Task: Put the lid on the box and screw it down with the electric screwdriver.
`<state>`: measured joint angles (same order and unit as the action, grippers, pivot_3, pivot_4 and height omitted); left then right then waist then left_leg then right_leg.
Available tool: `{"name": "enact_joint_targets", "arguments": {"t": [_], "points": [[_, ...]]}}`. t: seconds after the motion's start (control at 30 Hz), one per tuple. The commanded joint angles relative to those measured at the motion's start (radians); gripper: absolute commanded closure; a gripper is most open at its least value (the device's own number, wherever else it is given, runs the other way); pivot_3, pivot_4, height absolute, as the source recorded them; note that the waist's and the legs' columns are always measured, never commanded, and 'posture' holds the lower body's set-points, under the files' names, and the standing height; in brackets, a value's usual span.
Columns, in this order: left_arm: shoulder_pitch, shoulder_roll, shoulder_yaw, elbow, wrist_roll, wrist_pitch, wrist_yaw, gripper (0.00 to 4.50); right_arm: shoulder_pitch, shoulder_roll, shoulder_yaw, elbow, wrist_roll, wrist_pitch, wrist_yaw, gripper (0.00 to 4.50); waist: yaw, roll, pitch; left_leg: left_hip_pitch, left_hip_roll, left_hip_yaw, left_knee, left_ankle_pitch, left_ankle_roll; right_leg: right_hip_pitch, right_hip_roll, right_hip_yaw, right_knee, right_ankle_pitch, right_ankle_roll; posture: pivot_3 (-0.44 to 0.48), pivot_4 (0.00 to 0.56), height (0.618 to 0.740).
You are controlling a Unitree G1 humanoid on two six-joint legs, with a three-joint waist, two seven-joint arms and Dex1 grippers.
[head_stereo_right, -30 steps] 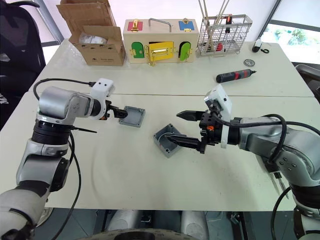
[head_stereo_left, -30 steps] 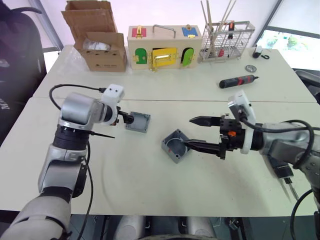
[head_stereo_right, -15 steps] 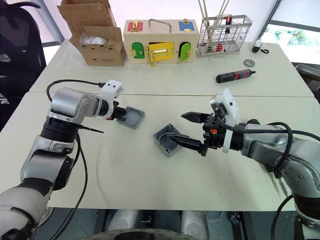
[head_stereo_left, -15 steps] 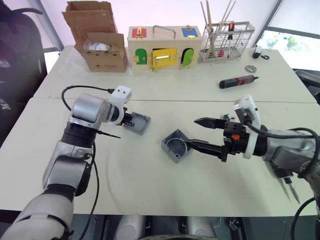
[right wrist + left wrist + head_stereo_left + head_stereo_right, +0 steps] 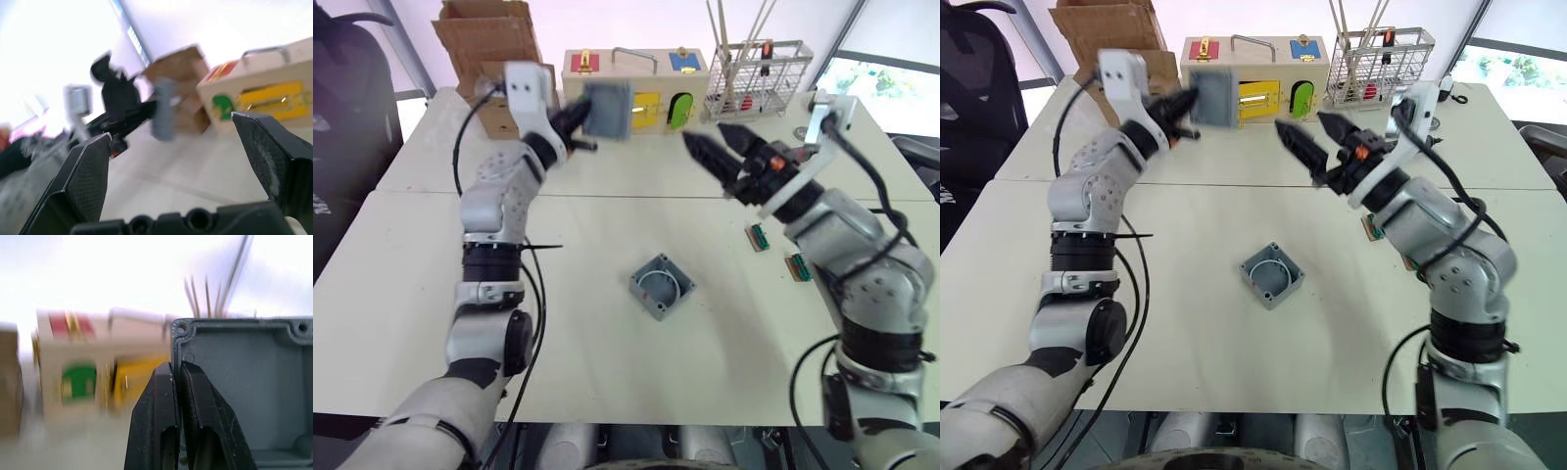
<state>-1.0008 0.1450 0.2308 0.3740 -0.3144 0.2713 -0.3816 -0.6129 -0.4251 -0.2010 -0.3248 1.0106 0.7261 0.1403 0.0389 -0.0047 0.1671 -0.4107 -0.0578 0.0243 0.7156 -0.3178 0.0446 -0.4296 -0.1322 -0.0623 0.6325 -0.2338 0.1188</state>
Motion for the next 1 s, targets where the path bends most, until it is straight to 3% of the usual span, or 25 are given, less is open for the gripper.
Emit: {"name": "enact_joint_targets", "arguments": {"t": [0.03,0.37,0.93,1.0], "points": [[-0.035,-0.053,-0.043,0.034,-0.014,-0.167,-0.091,4.48,-0.071,0.001,0.029,-0.005,-0.046,-0.027,0.052,0.00,-0.001,0.000,0.000,0.000,0.000,0.000,0.000,0.000,0.000,0.000,0.000,0.000,0.000,0.000,0.000,0.000,0.150,0.694],[0.005,-0.064,-0.128,-0.029,-0.007,-0.219,-0.182,4.48,-0.080,-0.051,0.043,-0.020,-0.077,0.012,0.173,0.00,-0.019,0.000,0.000,0.000,0.001,0.001,0.000,0.000,0.001,0.000,0.001,0.000,0.000,0.000,0.001,0.000,0.150,0.694],[0.049,-0.028,-0.175,-0.095,-0.005,-0.221,-0.241,4.48,-0.090,-0.040,0.030,-0.034,-0.075,0.046,0.163,0.00,-0.026,0.000,0.000,0.000,0.001,0.000,0.000,0.000,0.002,0.000,0.000,0.000,0.000,0.000,0.001,0.000,0.150,0.694],[0.048,-0.028,-0.175,-0.097,-0.006,-0.219,-0.241,4.50,-0.093,-0.038,0.032,-0.032,-0.078,0.046,0.161,0.68,-0.026,0.000,0.000,0.000,0.001,0.000,0.000,0.000,0.002,0.000,0.000,0.000,0.000,0.000,0.001,0.000,0.150,0.694]]}}
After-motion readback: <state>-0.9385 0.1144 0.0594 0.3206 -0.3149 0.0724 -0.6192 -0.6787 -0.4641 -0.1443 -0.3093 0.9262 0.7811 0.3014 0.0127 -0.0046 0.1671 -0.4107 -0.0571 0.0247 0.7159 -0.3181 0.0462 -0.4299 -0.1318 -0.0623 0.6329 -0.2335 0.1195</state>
